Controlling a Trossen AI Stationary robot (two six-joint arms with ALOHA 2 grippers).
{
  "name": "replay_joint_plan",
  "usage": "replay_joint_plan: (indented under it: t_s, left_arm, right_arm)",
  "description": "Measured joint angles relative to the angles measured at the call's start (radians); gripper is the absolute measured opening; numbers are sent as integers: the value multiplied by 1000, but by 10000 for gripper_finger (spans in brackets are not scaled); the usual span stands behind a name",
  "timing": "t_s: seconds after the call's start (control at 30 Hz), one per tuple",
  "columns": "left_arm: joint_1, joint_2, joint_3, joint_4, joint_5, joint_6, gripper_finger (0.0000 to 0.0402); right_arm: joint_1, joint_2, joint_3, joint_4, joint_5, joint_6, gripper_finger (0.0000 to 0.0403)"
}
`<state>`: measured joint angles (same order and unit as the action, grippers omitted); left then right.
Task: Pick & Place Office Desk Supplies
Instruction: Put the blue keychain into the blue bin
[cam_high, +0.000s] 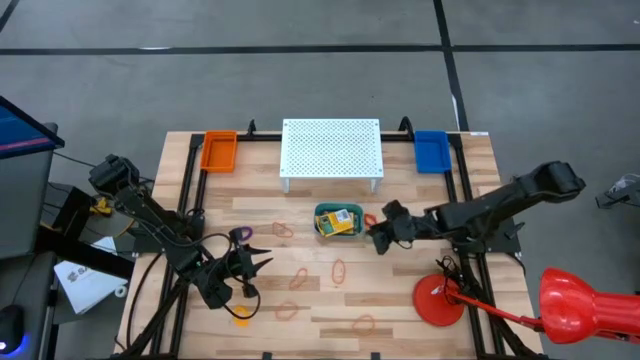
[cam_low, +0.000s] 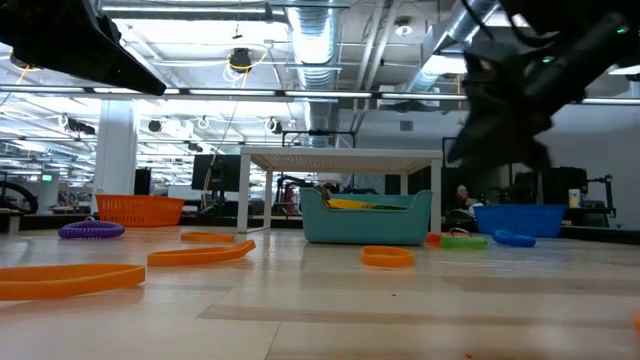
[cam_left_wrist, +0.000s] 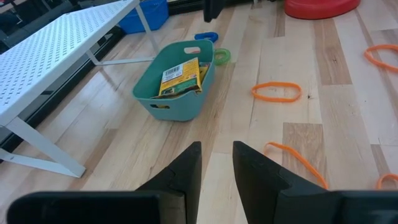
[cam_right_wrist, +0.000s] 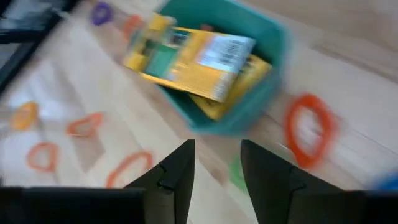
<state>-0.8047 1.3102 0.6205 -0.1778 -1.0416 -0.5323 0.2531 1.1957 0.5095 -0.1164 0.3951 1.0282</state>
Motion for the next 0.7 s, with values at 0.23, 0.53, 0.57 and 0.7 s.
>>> replay_joint_plan:
  t_s: [0.23, 0.53, 0.57, 0.7]
  left_arm:
    - [3, 0, 0, -2, -8, 1, 85]
    - [15, 0, 0, 1, -8, 1, 85]
    - [15, 0, 0, 1, -8, 1, 85]
    - [15, 0, 0, 3, -8, 1, 85]
  right_arm:
    - [82, -102, 0, -366, 87, 209, 127]
    - [16, -96, 0, -544, 107, 234, 127]
    - [2, -87, 0, -545, 106, 217, 127]
    - [-52, -29, 0, -516, 90, 137, 129]
